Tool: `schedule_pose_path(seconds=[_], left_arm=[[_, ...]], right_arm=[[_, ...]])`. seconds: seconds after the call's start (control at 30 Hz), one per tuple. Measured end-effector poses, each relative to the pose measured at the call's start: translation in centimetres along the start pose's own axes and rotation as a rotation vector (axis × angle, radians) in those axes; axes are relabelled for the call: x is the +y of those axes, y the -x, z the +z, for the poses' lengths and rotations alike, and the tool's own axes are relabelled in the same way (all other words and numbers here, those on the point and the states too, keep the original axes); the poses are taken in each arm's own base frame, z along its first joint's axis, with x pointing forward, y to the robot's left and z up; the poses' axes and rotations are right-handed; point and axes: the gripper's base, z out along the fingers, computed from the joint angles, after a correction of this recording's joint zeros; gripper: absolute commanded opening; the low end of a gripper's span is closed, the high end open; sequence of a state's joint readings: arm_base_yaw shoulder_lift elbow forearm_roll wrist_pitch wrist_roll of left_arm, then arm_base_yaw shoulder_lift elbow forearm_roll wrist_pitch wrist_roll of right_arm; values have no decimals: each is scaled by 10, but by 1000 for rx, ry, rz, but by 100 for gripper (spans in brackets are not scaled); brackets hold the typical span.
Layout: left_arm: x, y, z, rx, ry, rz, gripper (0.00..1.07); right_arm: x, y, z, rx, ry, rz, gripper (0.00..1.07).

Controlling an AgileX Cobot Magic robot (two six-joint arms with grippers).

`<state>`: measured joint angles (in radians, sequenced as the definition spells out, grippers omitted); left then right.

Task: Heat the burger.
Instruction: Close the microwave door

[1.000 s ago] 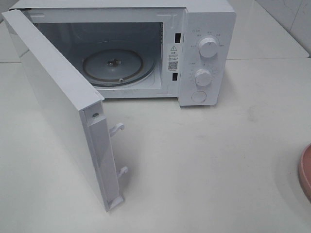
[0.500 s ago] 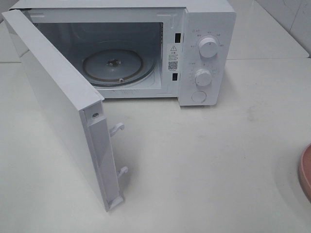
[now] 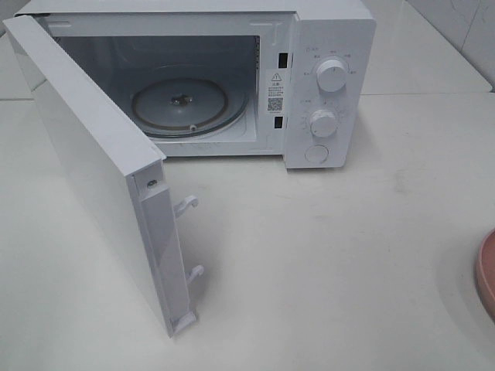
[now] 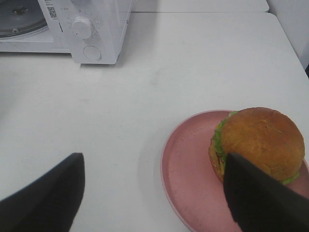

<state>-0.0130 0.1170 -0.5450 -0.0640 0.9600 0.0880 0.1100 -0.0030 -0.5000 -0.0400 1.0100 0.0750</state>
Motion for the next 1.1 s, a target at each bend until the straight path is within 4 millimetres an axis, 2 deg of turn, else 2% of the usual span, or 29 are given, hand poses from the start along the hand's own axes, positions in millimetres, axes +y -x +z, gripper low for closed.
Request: schedule_pose_path(seconds=[0.03, 0.07, 0.13, 0.17, 0.23, 0.27, 0.3, 0.4, 0.47, 0.5, 0.63, 0.7, 1.1], left_arm=[[0, 3, 3, 2, 0, -1, 78], [0, 3, 3, 2, 0, -1, 78], [2, 13, 18, 25, 2, -5, 54], [2, 13, 18, 25, 2, -5, 54], [3, 19, 29, 50, 2, -8, 40], [3, 19, 29, 50, 2, -8, 40], [3, 22, 37, 75, 0, -12, 32], [4, 23, 42, 94, 0, -13, 29], [5, 28, 59, 123, -2, -21, 3], [5, 28, 59, 123, -2, -21, 3], [6, 29, 83, 134, -1, -35, 0], [6, 29, 88, 126, 0, -37, 0], [12, 14, 138, -95, 51, -53, 0]], right_arm=[[0, 0, 0, 0, 0, 0, 76], [0, 0, 0, 0, 0, 0, 76], [0, 0, 0, 0, 0, 0, 76], [0, 0, 0, 0, 0, 0, 76], [0, 0, 0, 0, 0, 0, 76], [0, 0, 0, 0, 0, 0, 76], [0, 0, 0, 0, 0, 0, 76], [0, 0, 0, 0, 0, 0, 76], [0, 0, 0, 0, 0, 0, 76], [0, 0, 0, 0, 0, 0, 76], [0, 0, 0, 0, 0, 0, 76], [0, 0, 0, 0, 0, 0, 76], [0, 0, 0, -1, 0, 0, 76]])
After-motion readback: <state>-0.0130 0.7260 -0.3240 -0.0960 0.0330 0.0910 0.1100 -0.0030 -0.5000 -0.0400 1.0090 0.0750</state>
